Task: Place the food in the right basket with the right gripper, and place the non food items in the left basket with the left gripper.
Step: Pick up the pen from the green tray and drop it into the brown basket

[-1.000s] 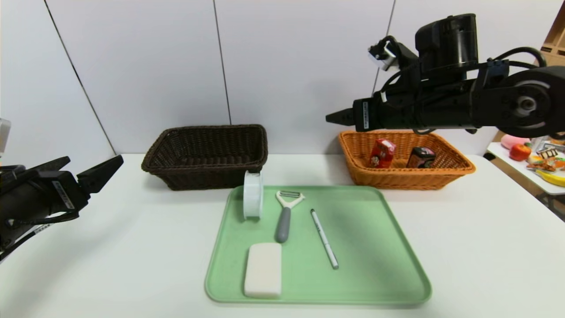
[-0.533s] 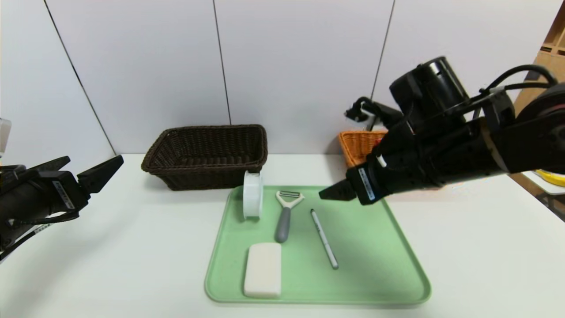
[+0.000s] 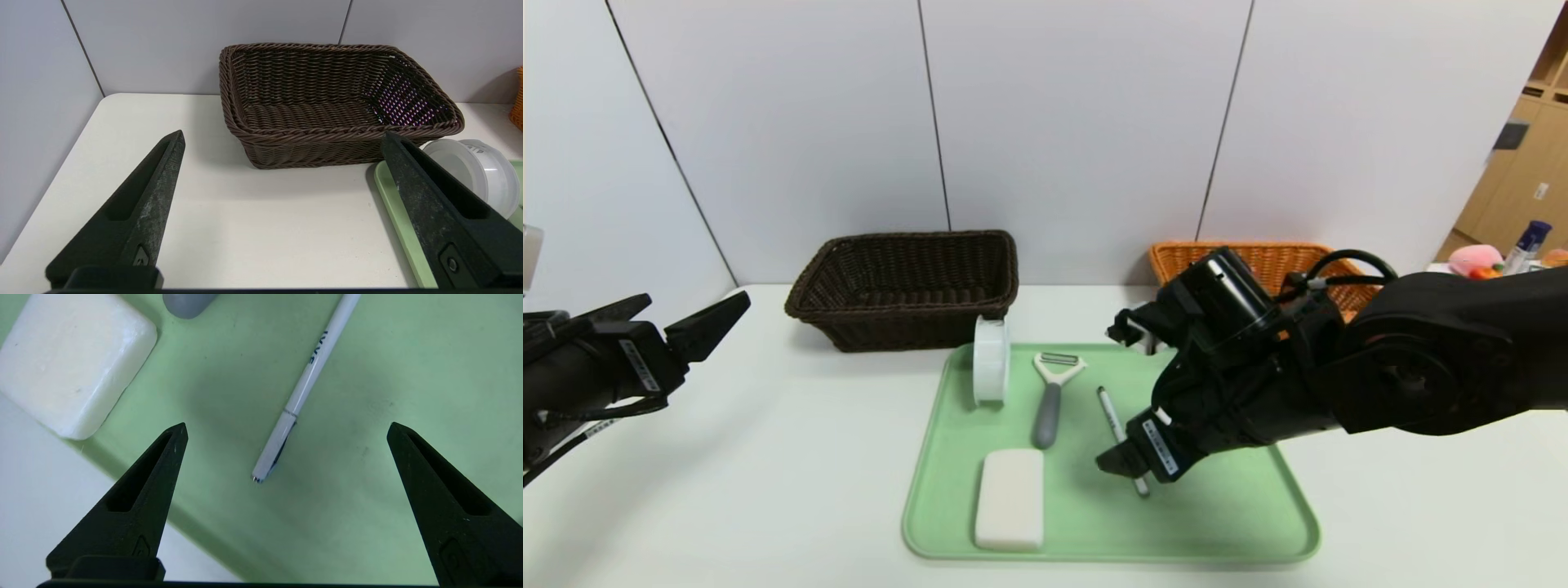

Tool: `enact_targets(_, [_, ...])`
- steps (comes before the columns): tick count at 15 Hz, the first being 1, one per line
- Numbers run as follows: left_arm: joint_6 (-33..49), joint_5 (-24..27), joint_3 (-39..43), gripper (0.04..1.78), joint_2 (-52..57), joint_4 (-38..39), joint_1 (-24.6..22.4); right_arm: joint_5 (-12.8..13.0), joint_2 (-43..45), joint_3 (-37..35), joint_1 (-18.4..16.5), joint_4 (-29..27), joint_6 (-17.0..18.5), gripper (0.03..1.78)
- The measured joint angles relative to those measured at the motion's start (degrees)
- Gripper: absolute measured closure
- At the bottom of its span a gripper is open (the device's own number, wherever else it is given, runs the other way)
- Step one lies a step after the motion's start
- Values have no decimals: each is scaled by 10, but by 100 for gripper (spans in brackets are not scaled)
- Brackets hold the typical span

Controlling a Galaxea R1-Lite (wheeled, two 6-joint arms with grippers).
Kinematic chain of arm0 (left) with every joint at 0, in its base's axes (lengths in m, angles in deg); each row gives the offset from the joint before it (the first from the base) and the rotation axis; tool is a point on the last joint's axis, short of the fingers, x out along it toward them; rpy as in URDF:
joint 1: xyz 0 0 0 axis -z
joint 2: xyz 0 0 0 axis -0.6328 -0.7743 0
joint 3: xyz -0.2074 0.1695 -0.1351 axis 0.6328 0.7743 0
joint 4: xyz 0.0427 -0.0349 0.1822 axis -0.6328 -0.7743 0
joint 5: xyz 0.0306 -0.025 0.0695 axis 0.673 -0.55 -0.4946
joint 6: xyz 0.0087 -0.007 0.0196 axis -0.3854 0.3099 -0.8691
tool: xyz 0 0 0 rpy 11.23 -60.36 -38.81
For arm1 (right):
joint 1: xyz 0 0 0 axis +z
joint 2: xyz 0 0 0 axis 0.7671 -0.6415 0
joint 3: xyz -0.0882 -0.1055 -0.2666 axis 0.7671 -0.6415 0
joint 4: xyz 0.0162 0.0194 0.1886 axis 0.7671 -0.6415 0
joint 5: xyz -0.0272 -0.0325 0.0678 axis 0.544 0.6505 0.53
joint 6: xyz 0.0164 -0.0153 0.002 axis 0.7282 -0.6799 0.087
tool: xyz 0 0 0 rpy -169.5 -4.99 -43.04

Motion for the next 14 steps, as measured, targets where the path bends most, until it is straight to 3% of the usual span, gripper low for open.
enact_targets(3, [0,0,1,13,2,-2,0,15,-33,-14,2,54,1,12])
enact_targets(10, [3,0,9,13,2,0,0,24,-66,-12,-2,73,-1,12])
enact_targets(14, [3,0,9,13,3,0,0,25,-67,-13,-2,78,2,72])
